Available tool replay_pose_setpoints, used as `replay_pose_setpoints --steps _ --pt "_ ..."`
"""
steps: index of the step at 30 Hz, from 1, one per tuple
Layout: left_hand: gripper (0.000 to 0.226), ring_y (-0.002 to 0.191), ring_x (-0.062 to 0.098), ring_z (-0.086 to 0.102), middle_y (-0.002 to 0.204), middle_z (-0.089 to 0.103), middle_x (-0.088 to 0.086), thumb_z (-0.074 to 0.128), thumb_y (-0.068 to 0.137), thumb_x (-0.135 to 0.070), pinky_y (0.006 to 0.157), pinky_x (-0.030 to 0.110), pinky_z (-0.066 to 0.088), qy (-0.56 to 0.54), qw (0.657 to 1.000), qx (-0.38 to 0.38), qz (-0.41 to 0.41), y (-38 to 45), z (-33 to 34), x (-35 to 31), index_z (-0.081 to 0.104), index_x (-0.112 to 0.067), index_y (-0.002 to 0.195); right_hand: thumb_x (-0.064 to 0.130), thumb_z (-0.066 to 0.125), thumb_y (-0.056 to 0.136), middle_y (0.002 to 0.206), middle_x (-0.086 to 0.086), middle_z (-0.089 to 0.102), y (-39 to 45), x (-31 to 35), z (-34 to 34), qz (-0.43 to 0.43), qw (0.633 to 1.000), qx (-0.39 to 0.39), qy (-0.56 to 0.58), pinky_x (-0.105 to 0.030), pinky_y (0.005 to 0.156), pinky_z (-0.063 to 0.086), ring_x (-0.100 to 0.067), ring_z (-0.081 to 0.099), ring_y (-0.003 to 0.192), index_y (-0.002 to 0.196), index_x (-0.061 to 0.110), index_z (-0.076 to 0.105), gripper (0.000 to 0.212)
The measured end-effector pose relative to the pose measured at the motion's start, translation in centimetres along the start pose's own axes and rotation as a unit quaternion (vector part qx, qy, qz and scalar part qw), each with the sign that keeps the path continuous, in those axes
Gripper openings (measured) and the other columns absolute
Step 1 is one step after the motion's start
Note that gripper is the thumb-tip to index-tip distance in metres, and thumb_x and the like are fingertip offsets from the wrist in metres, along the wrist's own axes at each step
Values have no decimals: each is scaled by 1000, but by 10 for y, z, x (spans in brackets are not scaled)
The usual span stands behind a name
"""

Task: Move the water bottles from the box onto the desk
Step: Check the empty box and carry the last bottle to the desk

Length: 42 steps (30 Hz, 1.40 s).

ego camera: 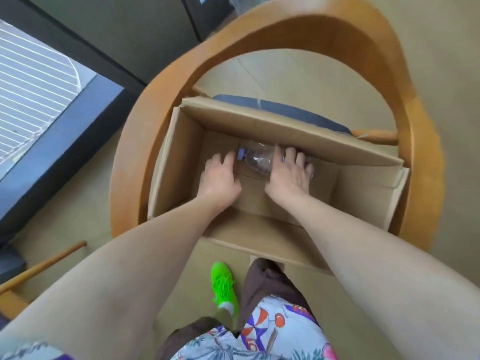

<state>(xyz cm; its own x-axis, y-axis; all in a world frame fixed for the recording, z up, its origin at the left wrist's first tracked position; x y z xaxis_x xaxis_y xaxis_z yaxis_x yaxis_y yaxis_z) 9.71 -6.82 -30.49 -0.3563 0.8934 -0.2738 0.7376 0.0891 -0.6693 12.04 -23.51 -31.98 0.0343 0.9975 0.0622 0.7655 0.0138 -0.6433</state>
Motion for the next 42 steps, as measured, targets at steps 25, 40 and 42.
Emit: replay_pose_setpoints --steps 25,40,42 --pt "63 134 35 41 150 41 13 59 89 -16 105 46 42 -59 992 -108 21 -48 -73 -14 42 -15 150 41 88 56 111 -10 61 -40 20 -37 21 984 60 168 -37 81 51 -35 64 107 112 18 44 75" --pt "55 134 31 39 142 48 9 64 89 -36 104 46 40 -30 930 -361 -57 -294 -233 97 51 -18 140 36 85 63 119 -8 61 -208 185 -168 -178 954 -45 235 -35 82 47 -29 59 108 119 14 43 73" --pt "58 137 32 38 144 47 9 64 90 -43 107 45 38 -20 917 -384 -107 -342 -233 134 50 -21 142 37 85 62 118 -8 61 -248 222 -167 -227 946 -49 228 -34 80 44 -31 58 110 118 15 42 74"
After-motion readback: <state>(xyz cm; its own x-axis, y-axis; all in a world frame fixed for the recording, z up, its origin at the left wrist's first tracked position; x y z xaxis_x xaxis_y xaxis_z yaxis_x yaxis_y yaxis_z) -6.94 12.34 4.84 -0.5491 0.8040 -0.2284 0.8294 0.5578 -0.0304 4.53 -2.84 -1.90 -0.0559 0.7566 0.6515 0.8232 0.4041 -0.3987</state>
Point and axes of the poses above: each hand's wrist, its own y-axis towards the middle knuckle, its own z-axis out of the palm, x = y × z, the point moved 4 cm from there along y, towards the middle knuckle
